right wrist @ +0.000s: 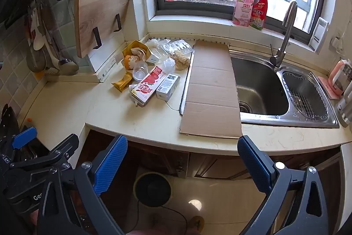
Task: Collect trash
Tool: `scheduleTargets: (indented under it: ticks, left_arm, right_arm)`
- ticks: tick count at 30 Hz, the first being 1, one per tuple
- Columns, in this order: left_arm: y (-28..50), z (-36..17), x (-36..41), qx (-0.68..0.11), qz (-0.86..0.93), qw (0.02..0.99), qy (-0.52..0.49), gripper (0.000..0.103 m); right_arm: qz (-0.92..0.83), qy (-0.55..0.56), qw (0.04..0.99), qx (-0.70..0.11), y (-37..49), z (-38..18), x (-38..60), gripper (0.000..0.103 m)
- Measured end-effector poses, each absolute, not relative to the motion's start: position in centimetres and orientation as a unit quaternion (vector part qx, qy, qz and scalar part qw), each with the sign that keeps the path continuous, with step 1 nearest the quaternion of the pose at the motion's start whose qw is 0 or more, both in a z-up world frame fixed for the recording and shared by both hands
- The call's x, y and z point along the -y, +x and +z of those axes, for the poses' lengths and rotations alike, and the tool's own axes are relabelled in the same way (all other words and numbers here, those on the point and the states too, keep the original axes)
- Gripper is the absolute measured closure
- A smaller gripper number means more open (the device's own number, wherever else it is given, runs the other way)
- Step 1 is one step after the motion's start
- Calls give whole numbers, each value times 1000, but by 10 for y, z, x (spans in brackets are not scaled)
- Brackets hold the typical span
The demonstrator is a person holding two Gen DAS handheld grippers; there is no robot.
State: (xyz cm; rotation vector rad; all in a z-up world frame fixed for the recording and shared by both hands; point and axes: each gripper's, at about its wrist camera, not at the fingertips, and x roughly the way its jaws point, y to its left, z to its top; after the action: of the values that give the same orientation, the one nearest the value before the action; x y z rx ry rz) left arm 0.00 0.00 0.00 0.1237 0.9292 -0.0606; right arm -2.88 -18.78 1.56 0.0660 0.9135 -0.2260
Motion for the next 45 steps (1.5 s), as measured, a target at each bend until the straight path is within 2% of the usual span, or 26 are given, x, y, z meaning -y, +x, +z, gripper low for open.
scheduleTargets:
  ticks: [13, 29, 34, 45]
  left_arm:
    - [4, 0, 4, -452, -32, 889, 56, 22]
    - [-1, -3, -3, -452, -38, 890, 49, 24]
    - [-2, -4, -4, -454, -46, 889, 43, 31]
    - [-1, -7, -4, -466, -50, 882, 41, 32]
  right_arm:
    - [-105, 26, 893, -436, -28, 17, 174, 2]
    - [-98, 22, 894, -437, -28, 16, 176, 2]
    - [-98, 23, 894, -437, -29, 15, 175, 2]
    - [-98, 23, 894, -437, -30, 15, 175, 2]
